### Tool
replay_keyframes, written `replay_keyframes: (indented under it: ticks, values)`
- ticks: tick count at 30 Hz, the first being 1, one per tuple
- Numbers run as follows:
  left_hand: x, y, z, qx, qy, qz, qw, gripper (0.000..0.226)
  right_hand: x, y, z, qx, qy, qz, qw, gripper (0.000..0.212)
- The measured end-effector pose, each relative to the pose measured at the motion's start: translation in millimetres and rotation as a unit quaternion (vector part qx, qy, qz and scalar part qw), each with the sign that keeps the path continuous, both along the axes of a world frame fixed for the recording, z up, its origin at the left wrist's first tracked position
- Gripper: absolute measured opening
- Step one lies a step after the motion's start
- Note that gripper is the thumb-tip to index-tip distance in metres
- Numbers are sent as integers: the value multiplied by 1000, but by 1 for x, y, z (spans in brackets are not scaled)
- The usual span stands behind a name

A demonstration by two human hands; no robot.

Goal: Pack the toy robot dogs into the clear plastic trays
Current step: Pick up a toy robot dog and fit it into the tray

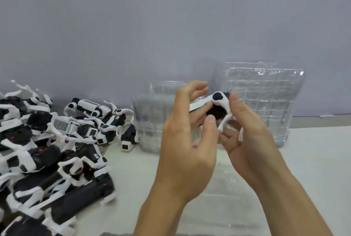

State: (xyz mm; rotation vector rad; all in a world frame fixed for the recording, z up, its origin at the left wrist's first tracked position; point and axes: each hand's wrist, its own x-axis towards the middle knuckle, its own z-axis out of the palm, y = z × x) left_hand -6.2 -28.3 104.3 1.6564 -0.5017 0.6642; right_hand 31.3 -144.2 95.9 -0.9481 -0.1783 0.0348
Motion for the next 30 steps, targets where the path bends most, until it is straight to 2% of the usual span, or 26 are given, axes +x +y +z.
replay_keyframes:
  ticks: [1,3,5,6,7,9,10,12,15,17,19,20,23,25,30]
  values:
    - [2,2,0,-15,-2,13,1000,38,1,-4,0,16,17,-19,1000,32]
    - [8,10,-2,-14,-16,127,992,34,2,-10,2,43,47,-48,997,23]
    - [14,18,-7,-16,30,226,974,33,2,-16,4,48,64,-67,995,26]
    - [16,22,-10,-29,86,219,971,36,1,-18,6,50,66,-69,994,26]
    - [17,25,-11,-55,151,172,972,40,1,-19,7,59,66,-65,994,23]
    - [21,28,-16,-145,240,17,960,39,0,-18,6,90,59,-34,994,16]
    - [22,28,-17,-192,248,-43,948,33,0,-17,5,103,55,-10,993,15]
    - [23,26,-17,-266,221,-79,935,23,0,-13,1,93,51,38,994,19]
    - [25,29,-17,-296,192,-36,935,20,3,-14,-4,-53,52,49,996,24]
    - [27,37,-17,-274,189,-9,943,20,8,-22,-5,-185,30,-36,982,23]
    - [27,41,-16,-226,182,21,957,29,7,-31,-1,-295,-49,-121,947,24]
    - [27,39,-16,-201,179,32,963,31,4,-34,1,-346,-108,-126,923,27]
    - [28,25,-20,-131,181,32,974,25,-1,-28,2,-508,-212,-55,833,45]
    - [28,19,-22,-111,200,27,973,22,-1,-23,2,-546,-214,-21,810,50]
    - [29,19,-26,-124,251,17,960,21,-2,-33,3,-568,-173,62,802,55]
